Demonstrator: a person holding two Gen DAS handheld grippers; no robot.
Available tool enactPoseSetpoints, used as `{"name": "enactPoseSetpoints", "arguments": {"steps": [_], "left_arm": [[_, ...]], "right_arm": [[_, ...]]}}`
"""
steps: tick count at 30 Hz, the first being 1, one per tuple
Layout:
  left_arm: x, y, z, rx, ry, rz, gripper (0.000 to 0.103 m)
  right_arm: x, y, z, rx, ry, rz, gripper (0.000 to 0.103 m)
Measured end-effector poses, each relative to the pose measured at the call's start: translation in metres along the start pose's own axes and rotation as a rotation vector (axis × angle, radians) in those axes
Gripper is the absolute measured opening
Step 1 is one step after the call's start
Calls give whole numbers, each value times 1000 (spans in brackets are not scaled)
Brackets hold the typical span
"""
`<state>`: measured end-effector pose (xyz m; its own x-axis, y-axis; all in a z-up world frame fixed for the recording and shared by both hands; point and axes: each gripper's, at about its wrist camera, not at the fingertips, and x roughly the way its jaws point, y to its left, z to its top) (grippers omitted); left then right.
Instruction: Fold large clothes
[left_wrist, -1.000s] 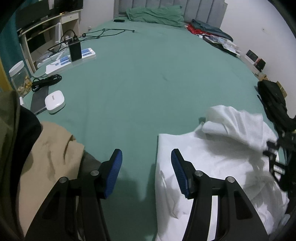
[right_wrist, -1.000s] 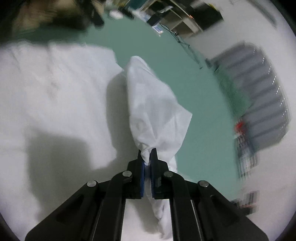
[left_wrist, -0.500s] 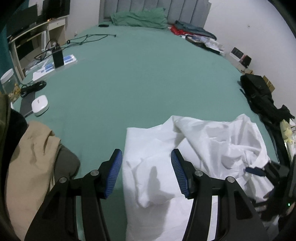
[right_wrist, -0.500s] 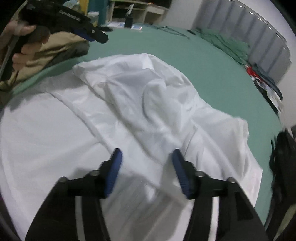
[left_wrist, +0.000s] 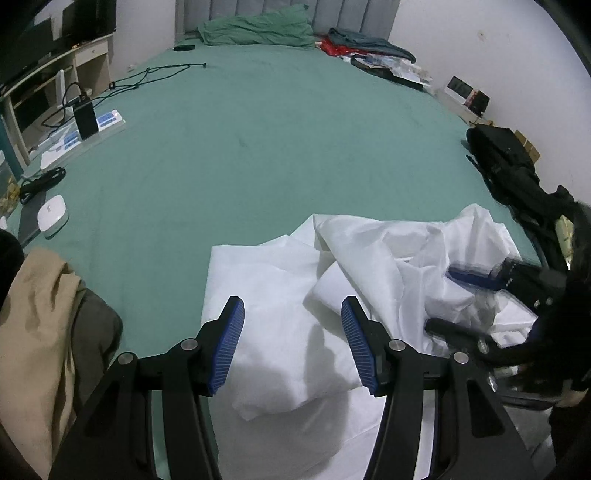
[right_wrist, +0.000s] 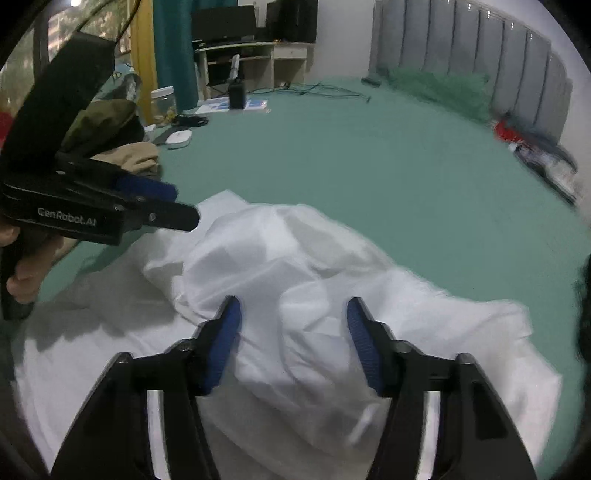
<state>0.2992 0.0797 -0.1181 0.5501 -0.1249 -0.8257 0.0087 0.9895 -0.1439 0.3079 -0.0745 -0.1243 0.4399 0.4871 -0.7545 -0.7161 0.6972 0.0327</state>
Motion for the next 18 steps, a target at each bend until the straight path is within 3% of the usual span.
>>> {"name": "enactPoseSetpoints", "arguments": {"steps": [1,2,4,8,13,14,17,18], "left_arm": [[0,0,1,-4,-1,-2,58],[0,-1,2,-10,-1,-7,58],[2,-3,1,-8,2,-16,58],[13,-14,-7,22,40,-30,58],[22,-24,-17,50,63,-15,58],[22,-25,-18,52,60,-10,58],[18,-22,-17,34,48,-12,58],[16,-20,-16,26,41,-14,58]], "right_arm": [[-2,7,-3,-20,8,-46,2],[-7,13,-6,-38,5,-78,2],[-22,25,-17,-29,-1,-58,2],[-38,55,-42,-69,63,-101,2],[-38,84,-67,-8,143,-118,4],[-40,86,-71,-1,160,-115,11],[-52,89,-73,13,136,-118,58],[-61,86,-70,24,103,-123,62]]}}
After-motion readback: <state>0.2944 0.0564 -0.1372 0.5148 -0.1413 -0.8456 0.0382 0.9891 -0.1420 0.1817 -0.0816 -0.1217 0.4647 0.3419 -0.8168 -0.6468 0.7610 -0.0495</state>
